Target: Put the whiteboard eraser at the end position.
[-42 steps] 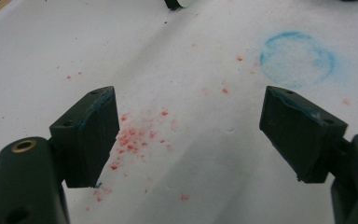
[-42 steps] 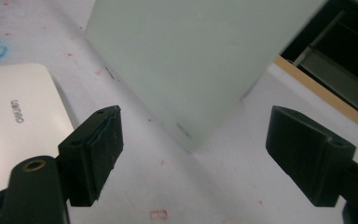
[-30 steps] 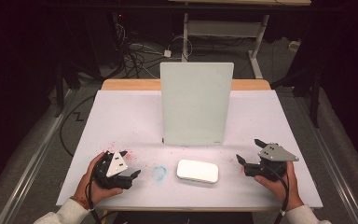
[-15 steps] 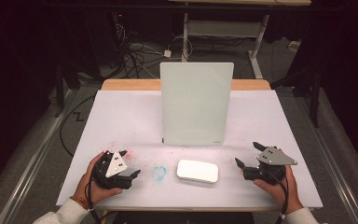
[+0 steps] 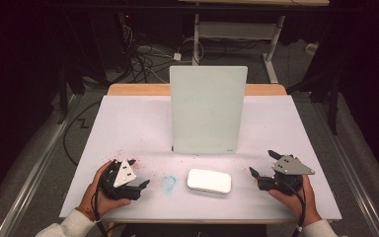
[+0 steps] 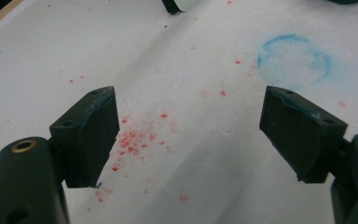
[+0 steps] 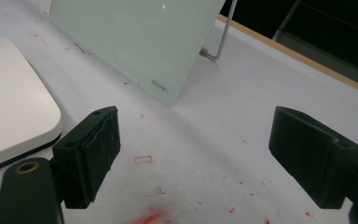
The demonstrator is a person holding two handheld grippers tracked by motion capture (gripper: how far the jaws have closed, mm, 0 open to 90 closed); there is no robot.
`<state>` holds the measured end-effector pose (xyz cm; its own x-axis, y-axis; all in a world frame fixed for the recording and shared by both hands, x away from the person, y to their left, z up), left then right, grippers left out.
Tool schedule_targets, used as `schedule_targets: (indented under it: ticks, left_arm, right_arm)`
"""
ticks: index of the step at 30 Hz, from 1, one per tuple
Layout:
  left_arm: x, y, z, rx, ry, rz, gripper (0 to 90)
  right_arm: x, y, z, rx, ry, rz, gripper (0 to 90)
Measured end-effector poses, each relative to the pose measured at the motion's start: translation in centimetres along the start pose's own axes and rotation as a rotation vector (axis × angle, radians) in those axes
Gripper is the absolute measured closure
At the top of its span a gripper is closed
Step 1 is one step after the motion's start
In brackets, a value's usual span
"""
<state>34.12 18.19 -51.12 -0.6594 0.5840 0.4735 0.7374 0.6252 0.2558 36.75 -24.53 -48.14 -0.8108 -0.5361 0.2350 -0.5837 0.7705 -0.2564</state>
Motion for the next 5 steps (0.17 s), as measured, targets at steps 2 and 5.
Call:
schedule_targets:
  ticks: [2,5]
  left_arm:
    - [-0.07,0.04,-0.02,0.0,0.0,0.0,19.3]
    - [-0.19,0.1,-0.09,-0.001,0.0,0.0,19.3]
  right_arm:
    - [0.03,-0.16,0.02,0.0,-0.001,0.006,17.0]
    - [0.06,-0.34,0.08,0.002,-0.002,0.012,16.9]
Point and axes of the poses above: each handheld gripper's, and its own axes: x roughly backward along the jaws, z roughly out of its underside, y roughly to its left, the point moved 6 cm from there along -x, roughly forward along the jaws, and after that the axes turned 14 degrees about -y, right-handed, at the moved point
